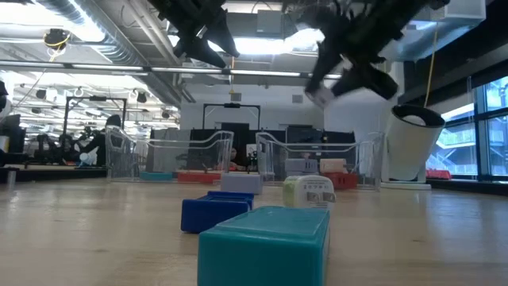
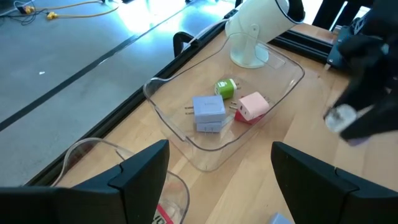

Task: Pick & Place Office items
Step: Put the violet charger adapter into the right transparent bin

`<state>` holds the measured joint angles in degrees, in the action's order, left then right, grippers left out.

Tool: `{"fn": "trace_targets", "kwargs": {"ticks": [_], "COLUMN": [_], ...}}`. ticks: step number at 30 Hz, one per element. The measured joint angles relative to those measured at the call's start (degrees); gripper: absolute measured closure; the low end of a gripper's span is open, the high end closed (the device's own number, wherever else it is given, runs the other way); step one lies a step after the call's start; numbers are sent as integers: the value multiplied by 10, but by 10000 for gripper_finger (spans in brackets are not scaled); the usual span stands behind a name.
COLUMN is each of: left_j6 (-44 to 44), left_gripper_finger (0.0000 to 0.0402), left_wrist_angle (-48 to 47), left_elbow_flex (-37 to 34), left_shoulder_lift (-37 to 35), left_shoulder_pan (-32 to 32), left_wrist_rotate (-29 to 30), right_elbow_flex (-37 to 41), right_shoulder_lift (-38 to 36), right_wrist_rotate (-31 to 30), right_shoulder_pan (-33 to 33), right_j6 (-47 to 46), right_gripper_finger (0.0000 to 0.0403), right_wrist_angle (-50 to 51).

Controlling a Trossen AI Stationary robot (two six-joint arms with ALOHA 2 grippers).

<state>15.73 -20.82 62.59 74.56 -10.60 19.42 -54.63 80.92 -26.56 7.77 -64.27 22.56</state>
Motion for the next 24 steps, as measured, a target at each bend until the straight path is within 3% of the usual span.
{"fn": "trace_targets", "kwargs": {"ticks": [5,11,24], "left_j6": [0,0,0], "left_gripper_finger": [123,123,123], "left_wrist_angle": [0,0,0], "left_elbow_flex": [0,0,0], "left_shoulder_lift": [0,0,0], "left_shoulder_pan": [0,0,0], "left_wrist_rotate": [0,0,0], "right_elbow_flex": [0,0,0], "right_shoulder_lift": [-36,-52,-57], "right_wrist_rotate": [-40,-41,-27], "right_shoulder_pan": [-21,-37,-67], "right_j6": [121,243,385], "right_gripper_finger": [262,262,262], "right_wrist_angle": [-110,-216,-306]}}
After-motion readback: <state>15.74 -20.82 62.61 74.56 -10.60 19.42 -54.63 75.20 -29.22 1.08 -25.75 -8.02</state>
